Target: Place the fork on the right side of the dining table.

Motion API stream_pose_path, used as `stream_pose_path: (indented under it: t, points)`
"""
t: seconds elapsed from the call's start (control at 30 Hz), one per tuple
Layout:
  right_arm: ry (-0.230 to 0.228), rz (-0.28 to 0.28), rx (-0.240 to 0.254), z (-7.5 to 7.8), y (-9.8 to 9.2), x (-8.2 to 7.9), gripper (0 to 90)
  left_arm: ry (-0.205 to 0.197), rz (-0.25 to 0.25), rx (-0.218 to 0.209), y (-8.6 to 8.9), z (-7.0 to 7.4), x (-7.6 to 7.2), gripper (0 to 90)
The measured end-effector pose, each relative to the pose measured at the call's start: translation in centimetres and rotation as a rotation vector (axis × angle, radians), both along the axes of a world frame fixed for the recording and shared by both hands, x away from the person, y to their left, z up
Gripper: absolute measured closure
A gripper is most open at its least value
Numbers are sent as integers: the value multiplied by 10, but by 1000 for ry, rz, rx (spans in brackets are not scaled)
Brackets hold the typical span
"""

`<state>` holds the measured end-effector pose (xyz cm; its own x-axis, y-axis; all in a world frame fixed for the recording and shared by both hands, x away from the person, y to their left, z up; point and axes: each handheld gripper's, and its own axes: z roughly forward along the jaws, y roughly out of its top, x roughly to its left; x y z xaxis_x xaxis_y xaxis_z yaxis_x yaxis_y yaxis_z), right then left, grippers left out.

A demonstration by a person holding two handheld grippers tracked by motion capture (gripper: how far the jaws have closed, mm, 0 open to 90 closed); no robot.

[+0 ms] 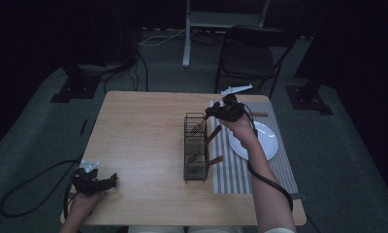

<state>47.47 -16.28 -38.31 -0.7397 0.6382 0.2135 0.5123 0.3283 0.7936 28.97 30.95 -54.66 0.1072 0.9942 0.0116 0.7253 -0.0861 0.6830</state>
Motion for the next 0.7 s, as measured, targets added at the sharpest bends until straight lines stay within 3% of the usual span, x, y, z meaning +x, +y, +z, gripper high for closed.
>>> stream_pose_path:
  t: [0.17, 0.7]
  points:
    - [-16, -2, 2, 9, -2, -6, 807, 0, 0, 0, 0, 0, 0, 3]
    - [-112, -25, 56, 61, -24, -39, 807, -1, 1, -1, 0, 0, 0, 4]
